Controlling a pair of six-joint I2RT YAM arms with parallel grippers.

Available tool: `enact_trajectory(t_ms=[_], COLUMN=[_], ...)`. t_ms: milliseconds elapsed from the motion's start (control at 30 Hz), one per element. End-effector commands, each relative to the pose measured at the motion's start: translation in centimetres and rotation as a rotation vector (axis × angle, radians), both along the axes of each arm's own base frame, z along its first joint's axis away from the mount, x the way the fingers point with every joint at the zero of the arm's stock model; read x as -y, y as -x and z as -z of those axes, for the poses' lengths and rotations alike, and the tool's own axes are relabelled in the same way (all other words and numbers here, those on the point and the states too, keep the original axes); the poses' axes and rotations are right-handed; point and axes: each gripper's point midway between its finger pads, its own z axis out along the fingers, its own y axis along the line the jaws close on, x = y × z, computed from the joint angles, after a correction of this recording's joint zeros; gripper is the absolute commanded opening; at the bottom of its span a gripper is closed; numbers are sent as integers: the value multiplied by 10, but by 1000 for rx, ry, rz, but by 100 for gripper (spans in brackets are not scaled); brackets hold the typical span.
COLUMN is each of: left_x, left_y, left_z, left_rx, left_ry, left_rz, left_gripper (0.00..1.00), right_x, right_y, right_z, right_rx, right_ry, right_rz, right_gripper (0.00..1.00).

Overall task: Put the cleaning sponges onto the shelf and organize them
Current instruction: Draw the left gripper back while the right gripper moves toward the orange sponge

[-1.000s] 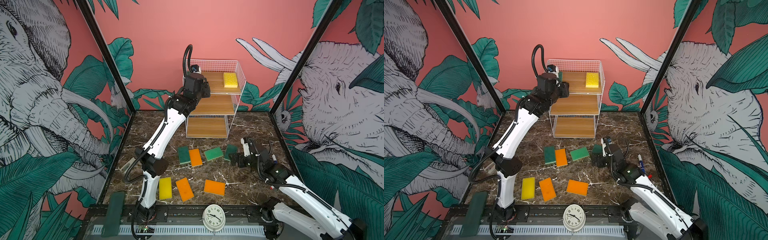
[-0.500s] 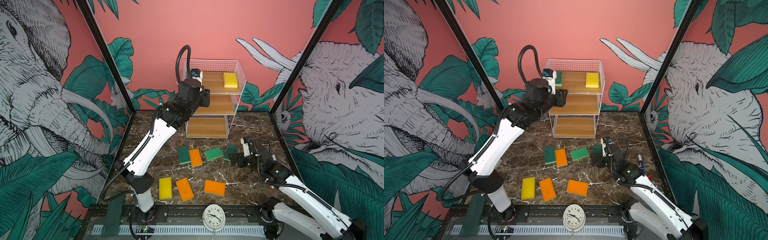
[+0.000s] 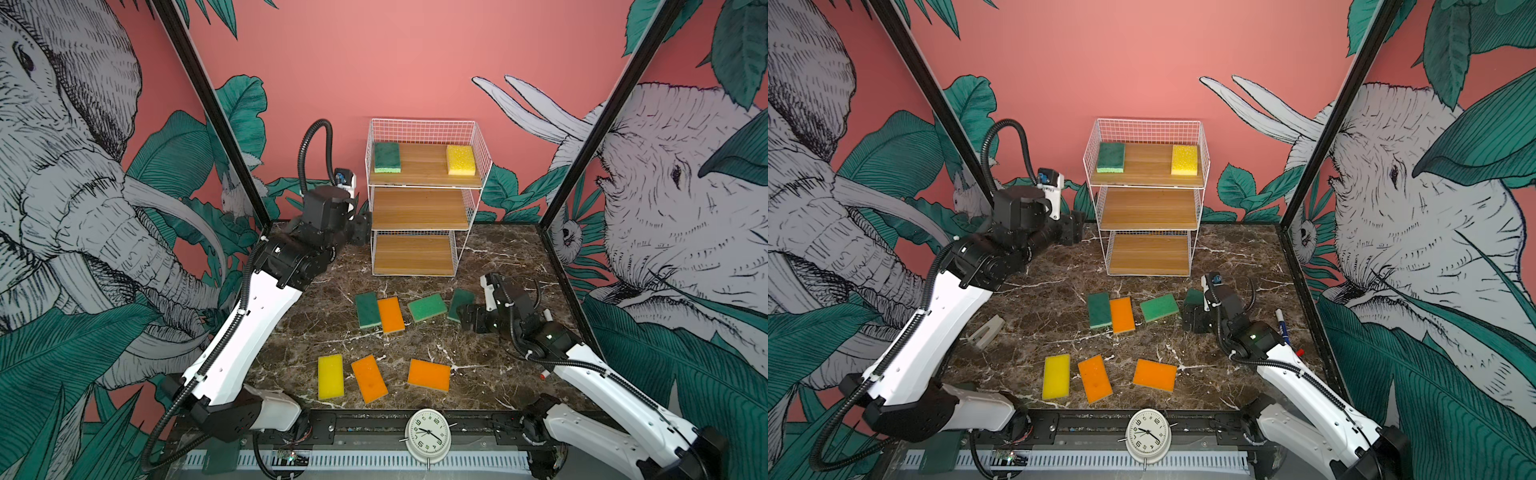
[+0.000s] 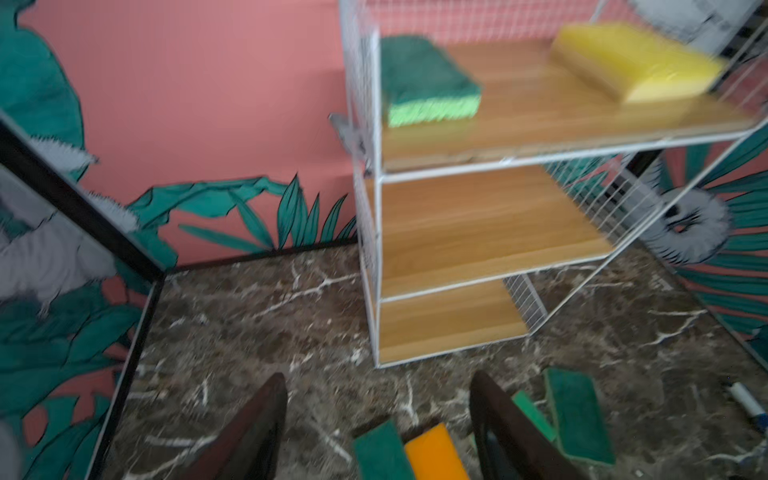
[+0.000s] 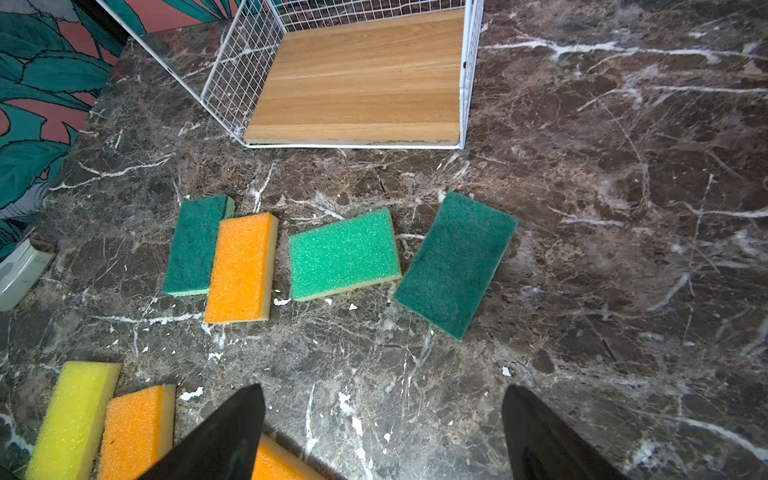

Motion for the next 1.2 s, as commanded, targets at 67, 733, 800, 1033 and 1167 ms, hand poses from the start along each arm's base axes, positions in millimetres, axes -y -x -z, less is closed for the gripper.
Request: enact_trajectory(t_ms=[67,733,800,1033,1167], left_x=[-41,-64,-65,-58,-57], left_y=[22,11,11,12,12], left_z=[31,160,163,167,171], left_rx=[-35,-302,-309,-324,-326], left_ry=[64,-23,-16,16,13], left_rz=[-89,-125,-124,-87,-84], left_gripper=[70,72,72,72,72], right_x=[-8,-43,-44,-46,-36], right_y=[-2,45,56,95,105], right_z=[0,64,67,71,82], right_rx=[-47,-289,-302,-322,-351], right_ry=[-34,53,84,165,243], right_rz=[12,-80,-140,-358,-382], right_gripper=[90,88,88,89,89])
